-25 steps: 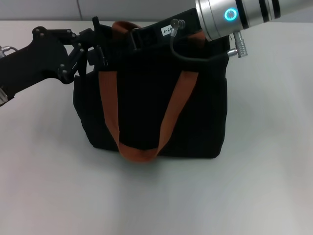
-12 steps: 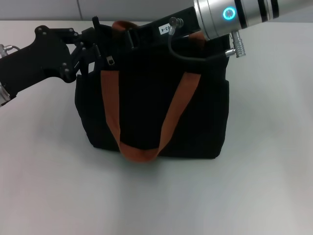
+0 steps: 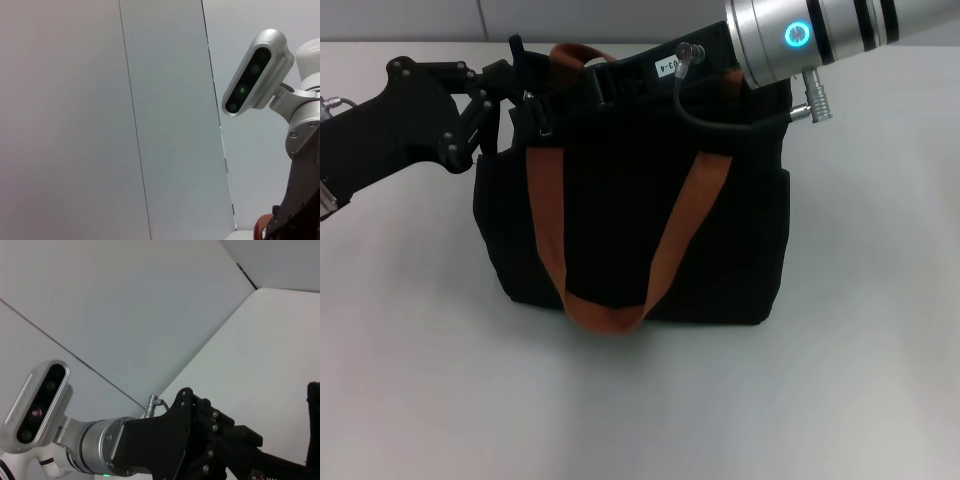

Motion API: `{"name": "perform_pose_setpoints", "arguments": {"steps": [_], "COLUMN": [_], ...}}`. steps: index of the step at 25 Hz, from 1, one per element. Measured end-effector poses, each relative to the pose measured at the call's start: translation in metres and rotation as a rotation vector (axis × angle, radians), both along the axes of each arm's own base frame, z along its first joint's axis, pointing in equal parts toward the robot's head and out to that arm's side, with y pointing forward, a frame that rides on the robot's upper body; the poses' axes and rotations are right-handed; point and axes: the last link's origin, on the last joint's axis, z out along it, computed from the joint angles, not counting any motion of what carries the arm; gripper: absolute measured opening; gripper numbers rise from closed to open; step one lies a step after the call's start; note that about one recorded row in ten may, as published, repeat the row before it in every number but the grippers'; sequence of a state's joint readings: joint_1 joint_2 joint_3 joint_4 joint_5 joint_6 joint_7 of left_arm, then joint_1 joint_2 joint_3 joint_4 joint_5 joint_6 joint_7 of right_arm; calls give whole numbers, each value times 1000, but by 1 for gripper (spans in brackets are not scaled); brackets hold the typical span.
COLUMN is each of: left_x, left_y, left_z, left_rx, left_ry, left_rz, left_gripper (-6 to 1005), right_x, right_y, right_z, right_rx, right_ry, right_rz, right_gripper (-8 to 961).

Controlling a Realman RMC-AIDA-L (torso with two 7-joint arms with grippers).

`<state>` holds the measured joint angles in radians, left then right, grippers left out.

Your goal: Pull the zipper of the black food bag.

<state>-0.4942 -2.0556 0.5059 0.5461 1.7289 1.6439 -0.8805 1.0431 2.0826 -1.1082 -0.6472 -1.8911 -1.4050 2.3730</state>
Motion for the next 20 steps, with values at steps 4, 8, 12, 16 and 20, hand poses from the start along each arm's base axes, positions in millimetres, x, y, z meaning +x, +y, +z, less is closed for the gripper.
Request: {"name": "perform_pose_setpoints", "arguments": {"steps": [4,8,12,16,20], "left_x": [0,1,1,1,2], "left_y": [0,-1,-1,-1,-2], "left_z": [-1,-1,-2,-2,-2], "left_rx": [-3,-4,-6,-7,-9], "left_ry": [-1,-2,-3,-5,-7], "left_rz": [-2,-4,-5,-6,-10], "left_gripper": [84,87,89,91,93], "right_x": [0,0,0,-1,0], "right_y": [0,0,2,2,2], "right_z": [-1,-3,-3,-4,-5], "right_rx": [-1,4,16,20,22], "right_ry": [-9,-17,-18,-18,-20], "right_rz": [5,8,5,4,3], "right_gripper": [622,318,245,238,232]}}
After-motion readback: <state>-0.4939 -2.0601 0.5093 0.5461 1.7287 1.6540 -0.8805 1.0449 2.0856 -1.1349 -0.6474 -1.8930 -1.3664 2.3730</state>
